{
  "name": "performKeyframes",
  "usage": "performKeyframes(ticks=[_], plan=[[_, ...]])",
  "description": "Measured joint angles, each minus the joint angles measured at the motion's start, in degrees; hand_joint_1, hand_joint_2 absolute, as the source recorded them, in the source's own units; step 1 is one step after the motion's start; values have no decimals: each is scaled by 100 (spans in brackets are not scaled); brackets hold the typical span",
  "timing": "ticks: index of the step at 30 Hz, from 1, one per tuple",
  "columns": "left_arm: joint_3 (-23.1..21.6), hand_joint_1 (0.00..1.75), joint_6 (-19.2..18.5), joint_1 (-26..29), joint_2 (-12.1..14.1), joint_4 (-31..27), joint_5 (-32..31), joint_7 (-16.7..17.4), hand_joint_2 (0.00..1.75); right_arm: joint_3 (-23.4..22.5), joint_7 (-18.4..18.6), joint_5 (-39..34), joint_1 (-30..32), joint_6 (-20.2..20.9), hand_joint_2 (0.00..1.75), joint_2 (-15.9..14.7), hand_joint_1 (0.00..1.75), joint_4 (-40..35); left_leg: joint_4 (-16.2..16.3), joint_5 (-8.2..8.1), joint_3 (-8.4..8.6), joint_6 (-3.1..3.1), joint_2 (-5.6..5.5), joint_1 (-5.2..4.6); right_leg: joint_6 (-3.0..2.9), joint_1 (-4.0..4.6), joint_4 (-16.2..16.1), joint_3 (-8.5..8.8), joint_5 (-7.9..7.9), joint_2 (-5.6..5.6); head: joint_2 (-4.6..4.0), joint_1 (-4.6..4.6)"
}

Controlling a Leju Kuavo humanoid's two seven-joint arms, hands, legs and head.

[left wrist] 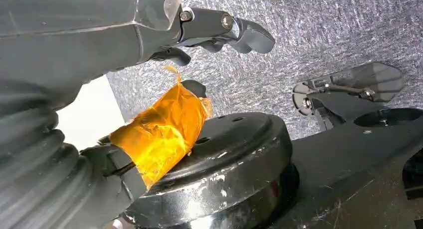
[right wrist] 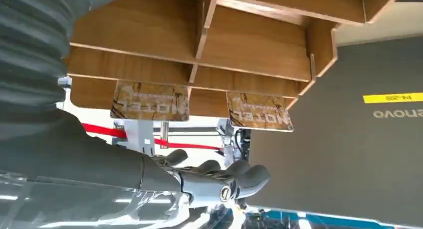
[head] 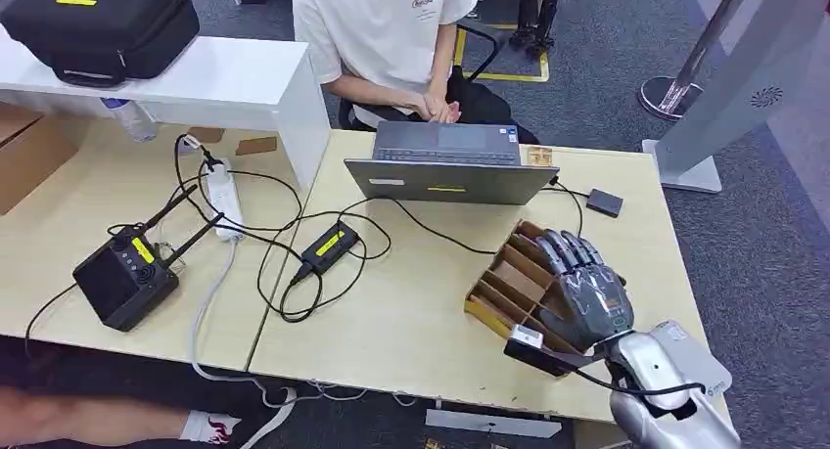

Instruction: Pass the card to the sensor for recognition and then transmit it.

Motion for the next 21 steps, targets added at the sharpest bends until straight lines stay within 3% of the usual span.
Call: performKeyframes(ticks=[5,9,11,21], plan=[[0,0,0,1,2,0,-17,17,175,-140,-268,-844,-98,364,175,-2,0,127,0,0,0,0,0,0,0,0,0,0,0,0,0,0],[2,0,0,3,2,0,-22,24,175,-418,-851,-2602,-225,1375,175,-7,0,221,1,0,2,0,2,-1,0,-1,0,0,1,2,-2,0],[0,0,-2,0,2,0,-22,24,175,-544,-1004,-3104,-315,1679,175,-7,0,289,1,0,5,0,4,0,0,0,0,1,1,5,-2,2],[0,0,-2,1,2,0,-37,28,175,-686,-1222,-3552,-481,1915,175,-5,0,564,1,0,6,0,2,0,1,0,0,5,1,3,-2,0]])
